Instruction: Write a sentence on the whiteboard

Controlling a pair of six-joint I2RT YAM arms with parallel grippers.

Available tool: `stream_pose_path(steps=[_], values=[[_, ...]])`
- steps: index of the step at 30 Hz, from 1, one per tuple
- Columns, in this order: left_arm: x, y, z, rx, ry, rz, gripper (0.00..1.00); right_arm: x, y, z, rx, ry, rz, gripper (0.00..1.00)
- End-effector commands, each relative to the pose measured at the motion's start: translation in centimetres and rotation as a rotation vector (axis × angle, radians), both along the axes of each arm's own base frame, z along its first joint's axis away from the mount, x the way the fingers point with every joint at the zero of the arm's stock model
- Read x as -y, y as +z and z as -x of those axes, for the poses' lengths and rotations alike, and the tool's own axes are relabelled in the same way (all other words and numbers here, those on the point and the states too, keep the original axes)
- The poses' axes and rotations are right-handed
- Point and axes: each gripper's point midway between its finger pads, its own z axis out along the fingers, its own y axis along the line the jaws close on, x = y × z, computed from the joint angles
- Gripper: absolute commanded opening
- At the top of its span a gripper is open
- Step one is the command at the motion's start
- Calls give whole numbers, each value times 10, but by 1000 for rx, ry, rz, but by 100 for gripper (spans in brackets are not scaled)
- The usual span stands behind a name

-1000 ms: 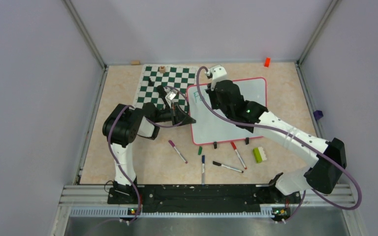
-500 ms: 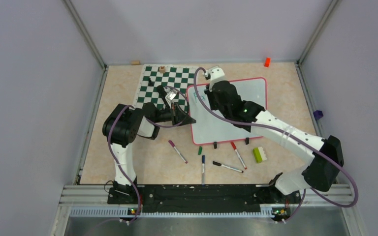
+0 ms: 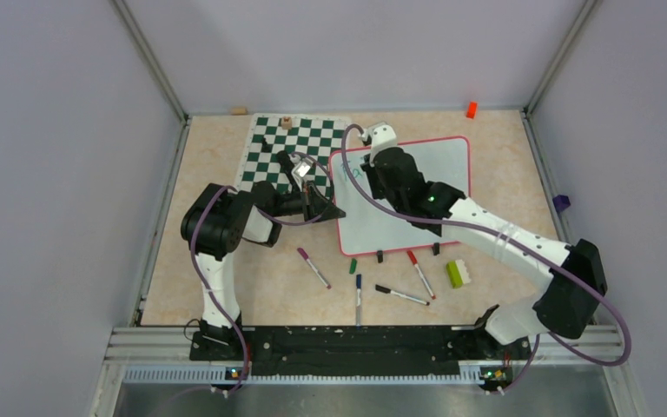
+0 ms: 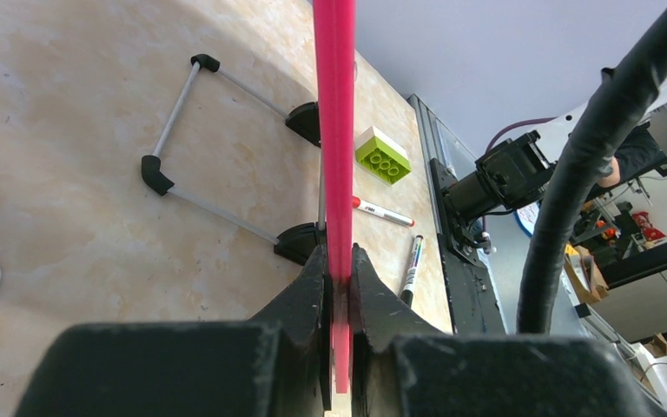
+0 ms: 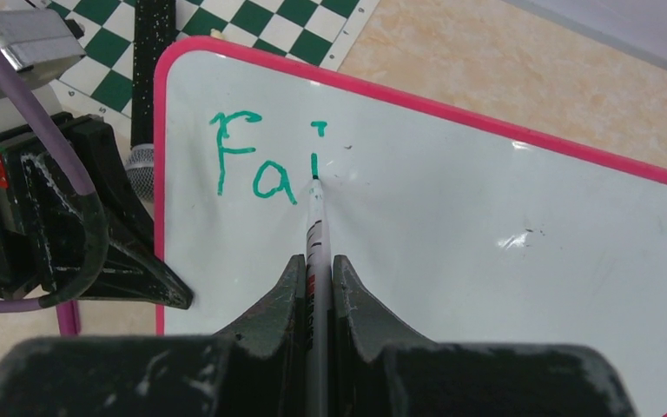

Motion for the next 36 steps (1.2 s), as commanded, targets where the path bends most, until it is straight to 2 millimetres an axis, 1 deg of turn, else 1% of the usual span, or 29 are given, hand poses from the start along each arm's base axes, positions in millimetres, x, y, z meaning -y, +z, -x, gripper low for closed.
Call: stream_pose_path(steps=[1, 7, 10, 13, 19, 22, 25, 32, 36], values=[[4, 19, 14, 160, -67, 27, 0, 14, -3, 7, -12, -30, -13, 0], [4, 19, 14, 160, -68, 27, 0, 17, -9, 14, -31, -23, -29, 0], [4, 18, 14, 158, -68, 26, 0, 17, -7, 15, -29, -23, -32, 0], [4, 19, 14, 159, -66, 27, 0, 16, 2, 14, -16, -20, -44, 0], [4, 19, 14, 160, -66, 27, 0, 15, 30, 12, 36, -13, -84, 0], [4, 18, 14, 158, -66, 26, 0, 15, 40, 10, 57, -14, -93, 0], [4, 18, 14, 157, -67, 26, 0, 15, 45, 7, 65, -16, -97, 0], [4, 18, 14, 158, -67, 26, 0, 15, 46, -1, 68, -25, -92, 0], [4, 18, 14, 158, -67, 26, 0, 17, 39, -5, 61, -33, -80, 0]])
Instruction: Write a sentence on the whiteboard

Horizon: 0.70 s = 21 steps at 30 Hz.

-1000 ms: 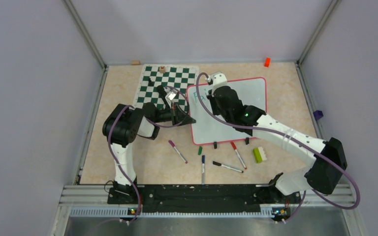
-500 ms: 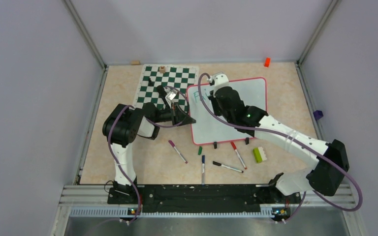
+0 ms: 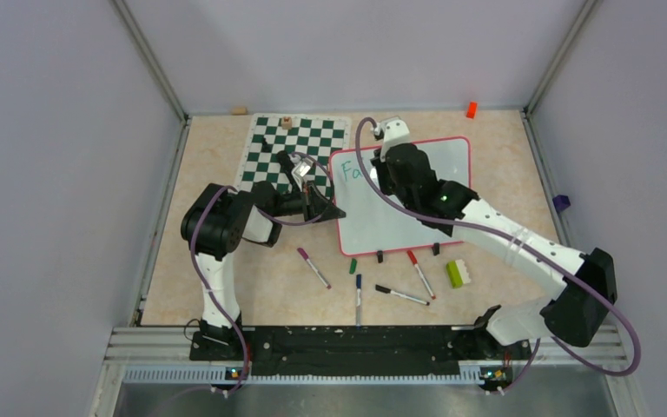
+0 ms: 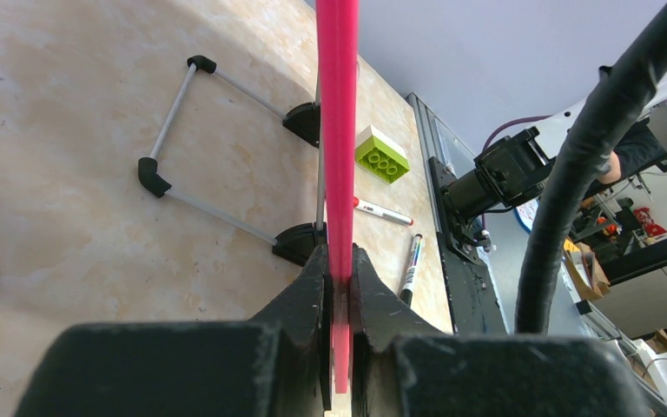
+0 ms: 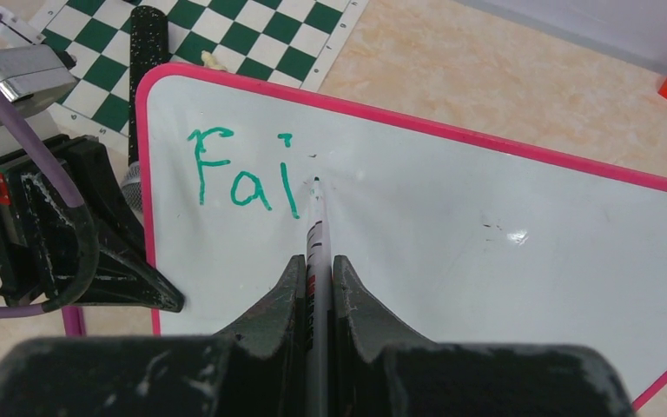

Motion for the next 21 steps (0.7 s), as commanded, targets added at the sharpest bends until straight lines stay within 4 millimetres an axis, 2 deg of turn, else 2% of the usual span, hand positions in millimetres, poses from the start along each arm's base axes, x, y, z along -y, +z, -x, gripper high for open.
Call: stream_pose_path(steps=[1, 13, 21], values=[[4, 17, 13, 150, -62, 25, 0, 0, 22, -12, 48, -9, -31, 0], [4, 17, 13, 150, -63, 25, 0, -4, 14, -16, 41, 3, -14, 0], [4, 17, 13, 150, -62, 25, 0, 16, 11, -19, 44, -86, 52, 0]])
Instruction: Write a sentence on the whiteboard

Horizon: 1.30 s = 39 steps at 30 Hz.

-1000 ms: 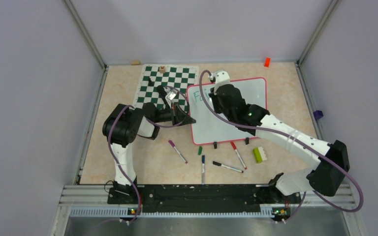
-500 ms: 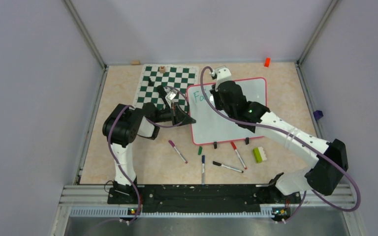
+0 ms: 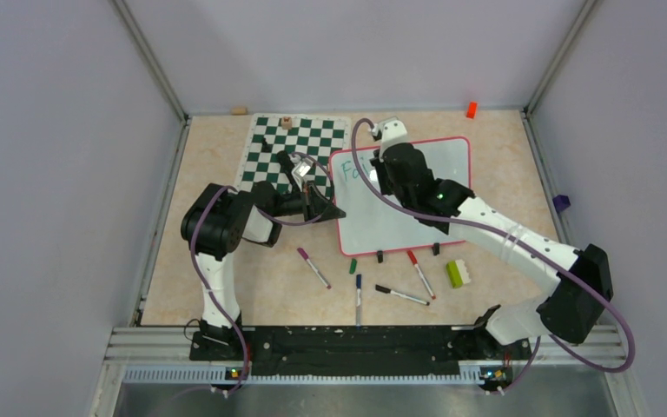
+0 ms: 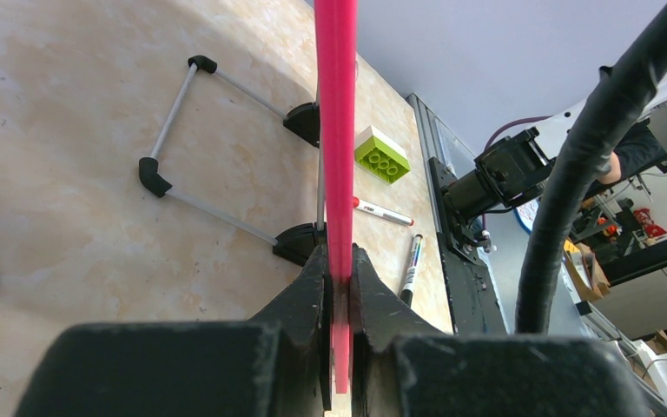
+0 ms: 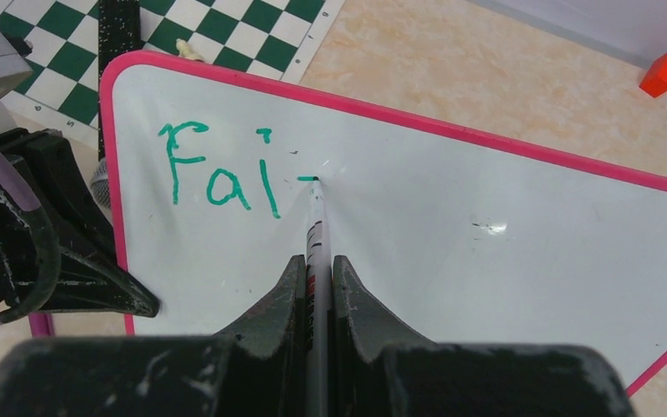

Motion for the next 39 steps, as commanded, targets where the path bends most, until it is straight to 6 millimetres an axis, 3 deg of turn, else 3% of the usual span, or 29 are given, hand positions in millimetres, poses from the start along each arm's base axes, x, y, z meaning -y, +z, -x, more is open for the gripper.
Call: stream_pose_path(steps=[1, 7, 18, 32, 39], values=[[4, 17, 13, 150, -63, 25, 0, 13, 22, -11, 57, -74, 9, 0], [4, 18, 13, 151, -63, 25, 0, 10, 27, -9, 60, -58, -5, 0], [4, 17, 13, 149, -64, 25, 0, -1, 64, -7, 126, 6, -91, 0], [4, 17, 13, 150, -65, 25, 0, -8, 47, -22, 115, -14, -48, 0], [4, 18, 14, 149, -65, 25, 0, -3, 34, -18, 93, -20, -35, 0]])
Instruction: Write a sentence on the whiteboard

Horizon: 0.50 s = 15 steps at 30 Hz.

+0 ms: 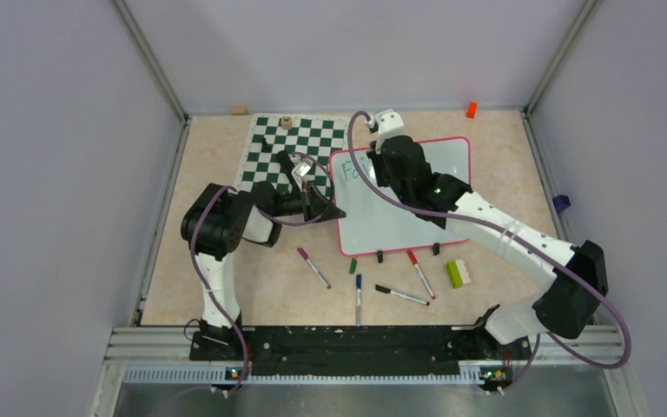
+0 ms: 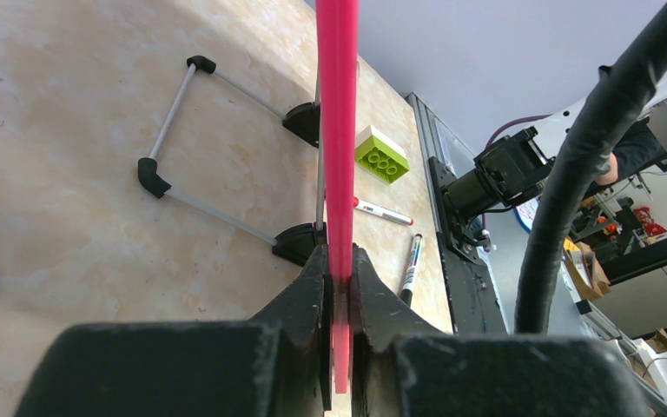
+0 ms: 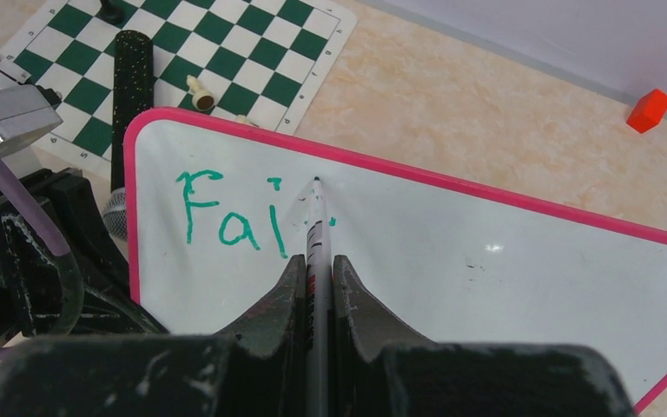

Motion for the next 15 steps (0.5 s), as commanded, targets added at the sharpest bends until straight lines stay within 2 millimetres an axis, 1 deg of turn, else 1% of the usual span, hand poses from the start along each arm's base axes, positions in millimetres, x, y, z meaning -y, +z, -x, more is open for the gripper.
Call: stream_pose_path(steps=[1, 15], values=[[4, 18, 13, 150, -63, 25, 0, 6, 12, -4, 37, -28, -29, 0], [4, 18, 14, 151, -63, 25, 0, 17, -11, 16, -33, -22, -34, 0]])
